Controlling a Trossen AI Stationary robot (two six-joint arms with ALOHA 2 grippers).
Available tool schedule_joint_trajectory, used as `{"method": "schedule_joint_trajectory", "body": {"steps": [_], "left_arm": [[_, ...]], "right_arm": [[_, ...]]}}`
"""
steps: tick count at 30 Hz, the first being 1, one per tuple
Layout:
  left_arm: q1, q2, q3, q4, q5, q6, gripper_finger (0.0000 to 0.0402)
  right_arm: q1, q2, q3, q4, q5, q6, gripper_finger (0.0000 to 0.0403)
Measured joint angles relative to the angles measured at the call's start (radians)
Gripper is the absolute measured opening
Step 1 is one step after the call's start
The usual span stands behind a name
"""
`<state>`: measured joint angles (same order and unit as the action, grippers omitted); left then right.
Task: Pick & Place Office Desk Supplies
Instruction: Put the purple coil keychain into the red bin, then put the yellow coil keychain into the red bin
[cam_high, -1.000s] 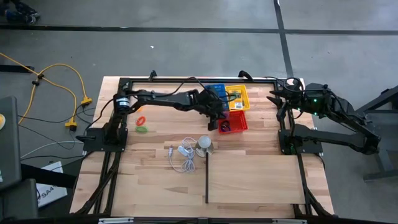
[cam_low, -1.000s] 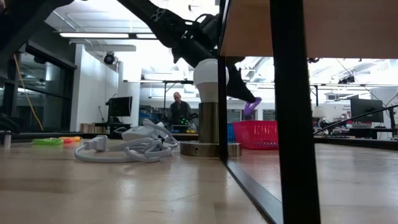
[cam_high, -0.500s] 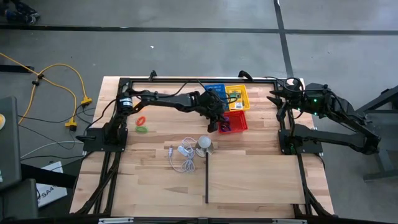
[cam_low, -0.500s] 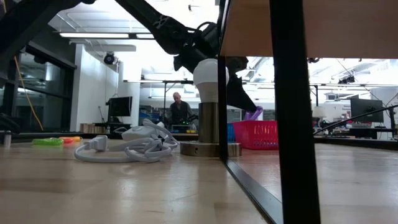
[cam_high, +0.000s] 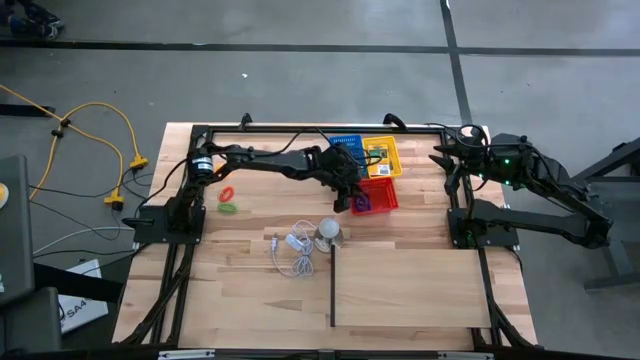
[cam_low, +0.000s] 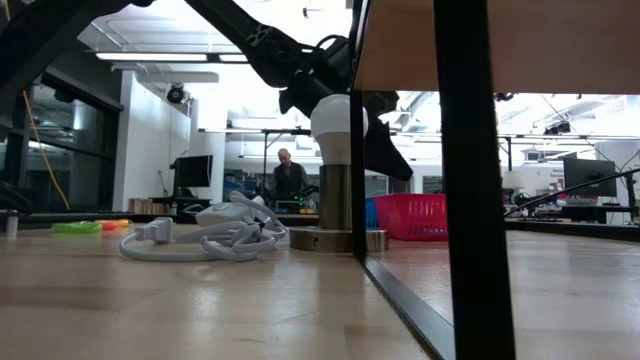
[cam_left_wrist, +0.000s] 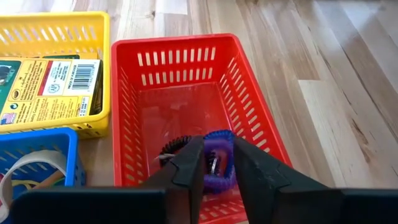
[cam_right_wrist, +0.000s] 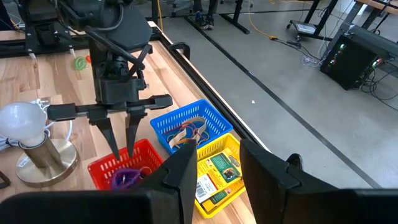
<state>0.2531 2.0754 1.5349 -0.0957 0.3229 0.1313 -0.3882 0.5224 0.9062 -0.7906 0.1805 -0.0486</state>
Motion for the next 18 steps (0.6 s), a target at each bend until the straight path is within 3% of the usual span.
{"method": "schedule_joint_trajectory", "body": {"steps": [13, 18], "left_arm": [[0.006, -0.004, 0.000, 0.002, -0.010, 0.008, 0.0089], [0.039, -0.066, -0.002, -0.006, -0.006, 0.028, 0.0089]], "right_arm": [[0.000, 0.000, 0.000, 0.000, 0.000, 0.000, 0.0110], [0.000, 0.000, 0.000, 0.000, 0.000, 0.000, 0.0110]]}}
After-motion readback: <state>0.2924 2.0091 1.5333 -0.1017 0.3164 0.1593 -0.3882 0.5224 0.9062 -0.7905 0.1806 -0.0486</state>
